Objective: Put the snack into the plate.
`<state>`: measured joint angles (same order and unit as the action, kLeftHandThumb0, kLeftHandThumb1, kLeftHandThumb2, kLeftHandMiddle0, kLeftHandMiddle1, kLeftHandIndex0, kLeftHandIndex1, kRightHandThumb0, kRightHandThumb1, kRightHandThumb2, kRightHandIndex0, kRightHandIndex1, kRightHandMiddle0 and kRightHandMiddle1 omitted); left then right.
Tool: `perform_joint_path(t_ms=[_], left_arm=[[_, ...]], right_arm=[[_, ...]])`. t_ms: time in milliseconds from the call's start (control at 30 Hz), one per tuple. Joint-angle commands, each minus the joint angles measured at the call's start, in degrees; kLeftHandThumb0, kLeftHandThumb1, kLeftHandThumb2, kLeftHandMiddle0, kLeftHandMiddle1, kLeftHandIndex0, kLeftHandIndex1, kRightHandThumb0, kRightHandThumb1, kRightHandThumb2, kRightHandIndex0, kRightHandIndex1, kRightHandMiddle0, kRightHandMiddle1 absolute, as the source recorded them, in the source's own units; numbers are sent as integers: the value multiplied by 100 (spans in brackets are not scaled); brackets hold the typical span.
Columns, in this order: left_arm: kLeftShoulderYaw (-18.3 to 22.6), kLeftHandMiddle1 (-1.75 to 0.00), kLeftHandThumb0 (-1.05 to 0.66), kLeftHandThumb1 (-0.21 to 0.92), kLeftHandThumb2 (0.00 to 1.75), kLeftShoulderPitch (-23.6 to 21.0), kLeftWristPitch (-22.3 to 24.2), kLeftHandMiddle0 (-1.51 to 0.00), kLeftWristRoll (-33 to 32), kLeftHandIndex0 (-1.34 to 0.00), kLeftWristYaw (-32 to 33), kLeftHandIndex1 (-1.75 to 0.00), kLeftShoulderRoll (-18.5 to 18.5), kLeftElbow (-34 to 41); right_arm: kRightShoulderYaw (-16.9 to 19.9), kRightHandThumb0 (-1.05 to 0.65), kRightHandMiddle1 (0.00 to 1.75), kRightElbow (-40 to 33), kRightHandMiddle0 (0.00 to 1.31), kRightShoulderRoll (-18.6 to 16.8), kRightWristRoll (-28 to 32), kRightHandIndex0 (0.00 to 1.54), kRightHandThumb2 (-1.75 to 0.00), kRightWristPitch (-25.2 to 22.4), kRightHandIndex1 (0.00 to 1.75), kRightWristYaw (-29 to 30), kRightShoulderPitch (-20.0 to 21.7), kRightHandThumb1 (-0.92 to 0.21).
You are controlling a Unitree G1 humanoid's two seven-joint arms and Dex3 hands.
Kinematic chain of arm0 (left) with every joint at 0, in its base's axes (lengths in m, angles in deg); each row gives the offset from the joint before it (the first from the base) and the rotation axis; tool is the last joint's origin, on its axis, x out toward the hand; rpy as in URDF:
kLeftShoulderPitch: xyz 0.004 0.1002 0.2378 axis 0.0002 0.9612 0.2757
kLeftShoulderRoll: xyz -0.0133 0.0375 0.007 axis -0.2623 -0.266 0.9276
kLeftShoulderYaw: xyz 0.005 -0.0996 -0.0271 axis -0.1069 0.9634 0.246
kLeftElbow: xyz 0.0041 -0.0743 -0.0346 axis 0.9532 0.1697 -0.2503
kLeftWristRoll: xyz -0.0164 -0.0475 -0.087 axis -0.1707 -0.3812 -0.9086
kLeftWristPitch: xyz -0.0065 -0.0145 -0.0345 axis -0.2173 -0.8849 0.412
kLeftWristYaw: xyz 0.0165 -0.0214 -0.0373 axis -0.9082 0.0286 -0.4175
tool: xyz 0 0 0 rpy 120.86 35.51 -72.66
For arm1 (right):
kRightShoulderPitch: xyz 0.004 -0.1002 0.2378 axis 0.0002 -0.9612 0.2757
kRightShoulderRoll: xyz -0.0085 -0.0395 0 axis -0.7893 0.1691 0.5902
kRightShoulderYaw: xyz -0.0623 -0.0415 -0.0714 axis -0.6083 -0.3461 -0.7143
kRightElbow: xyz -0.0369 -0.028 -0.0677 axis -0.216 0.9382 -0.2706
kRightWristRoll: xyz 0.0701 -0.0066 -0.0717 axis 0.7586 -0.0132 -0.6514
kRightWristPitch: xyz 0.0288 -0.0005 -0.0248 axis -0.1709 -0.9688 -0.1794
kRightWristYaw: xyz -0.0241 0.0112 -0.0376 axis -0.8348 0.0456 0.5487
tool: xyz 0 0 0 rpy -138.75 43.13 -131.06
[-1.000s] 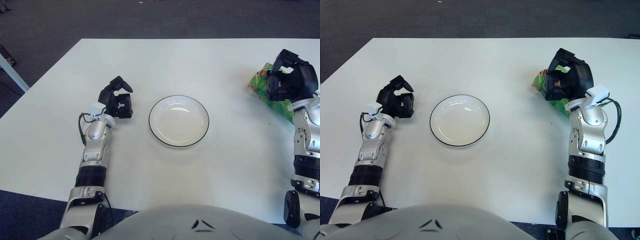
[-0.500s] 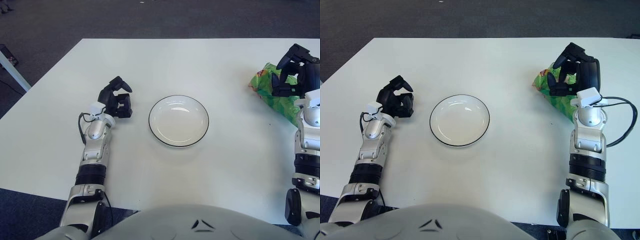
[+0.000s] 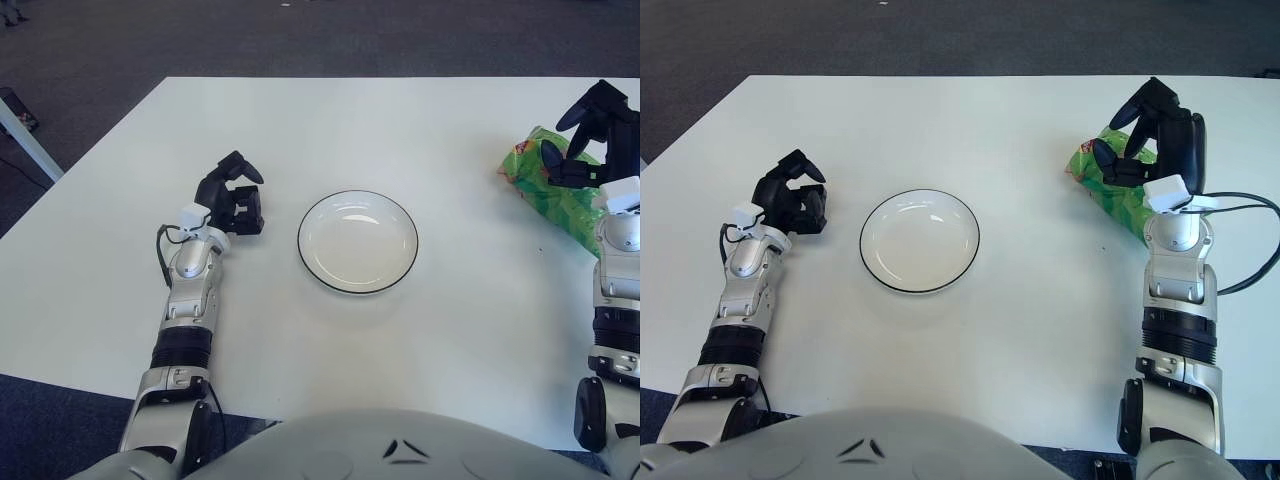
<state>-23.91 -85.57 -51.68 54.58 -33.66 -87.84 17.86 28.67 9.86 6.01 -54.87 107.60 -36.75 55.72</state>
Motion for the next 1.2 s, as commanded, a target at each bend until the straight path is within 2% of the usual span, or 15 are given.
perform_joint_path(t_ms=[0, 67, 133, 200, 333, 433, 633, 800, 833, 867, 933, 1067, 1100, 1167], left_arm=[[-58, -175, -50, 28, 137, 1057, -66, -136, 15, -65, 57, -175, 404, -918], [-52, -175, -50, 28, 137, 1042, -65, -136, 10, -65, 51, -175, 396, -939], [-48, -175, -50, 28, 137, 1034, -60, -136, 4, -65, 48, -175, 392, -951], [-44, -175, -50, 28, 137, 1024, -57, -136, -2, -65, 43, -175, 389, -967], [-33, -175, -50, 27, 137, 1006, -87, -135, -20, -65, 26, -175, 387, -1009], [-25, -175, -50, 27, 137, 984, -104, -135, -30, -65, 13, -175, 378, -1044], [-25, -175, -50, 27, 138, 965, -108, -135, -18, -66, 34, -175, 367, -1083], [-27, -175, -50, 27, 138, 951, -122, -135, -9, -66, 45, -175, 349, -1113], [-28, -175, -50, 26, 138, 949, -135, -135, -5, -66, 50, -175, 347, -1120], [-29, -175, -50, 26, 138, 946, -160, -135, 2, -66, 54, -175, 346, -1129], [-33, -175, -50, 26, 138, 942, -191, -135, 7, -66, 54, -175, 342, -1142], [-37, -175, -50, 26, 139, 935, -221, -136, -9, -66, 29, -175, 338, -1161], [-32, -175, -50, 26, 139, 933, -230, -136, -23, -66, 22, -175, 342, -1164], [-27, -175, -51, 25, 140, 930, -242, -136, -38, -67, 16, -175, 348, -1168]], right_arm=[[-231, -4, 173, 1143, 33, 560, -881, 41, -103, 548, 172, 1025, 458, -54], [-351, -20, 174, 1443, 30, 707, -1099, 31, -87, 626, 157, 1262, 536, -67], [-459, -28, 174, 1429, 27, 822, -1305, 26, -76, 537, 148, 1335, 514, -74], [-557, -55, 157, 1387, 17, 908, -1446, 19, -76, 444, 137, 1377, 491, -77], [-773, -72, 144, 1387, 7, 1169, -1721, 11, -72, 244, 121, 1304, 454, -82], [-918, -82, 134, 1402, 2, 1313, -1892, 4, -65, 72, 101, 1223, 457, -88], [-1166, -93, 109, 1418, 0, 1483, -2077, 0, -69, -236, 63, 1109, 483, -92], [-1339, -97, 95, 1440, 0, 1583, -2107, 0, -74, -389, 44, 1009, 485, -92], [-1376, -99, 87, 1452, 0, 1604, -2105, 0, -77, -417, 28, 979, 480, -92], [-1401, -100, 84, 1454, 0, 1603, -2068, 0, -78, -472, 22, 901, 462, -92], [-1434, -103, 66, 1449, 0, 1596, -1987, 0, -85, -557, 9, 779, 439, -92], [-1466, -104, 43, 1434, 0, 1592, -1818, 0, -91, -653, 2, 536, 427, -92], [-1480, -105, 42, 1453, 0, 1586, -1716, 0, -92, -696, 1, 339, 429, -92], [-1498, -105, 27, 1468, 0, 1581, -1594, 0, -95, -754, 1, 105, 429, -92]])
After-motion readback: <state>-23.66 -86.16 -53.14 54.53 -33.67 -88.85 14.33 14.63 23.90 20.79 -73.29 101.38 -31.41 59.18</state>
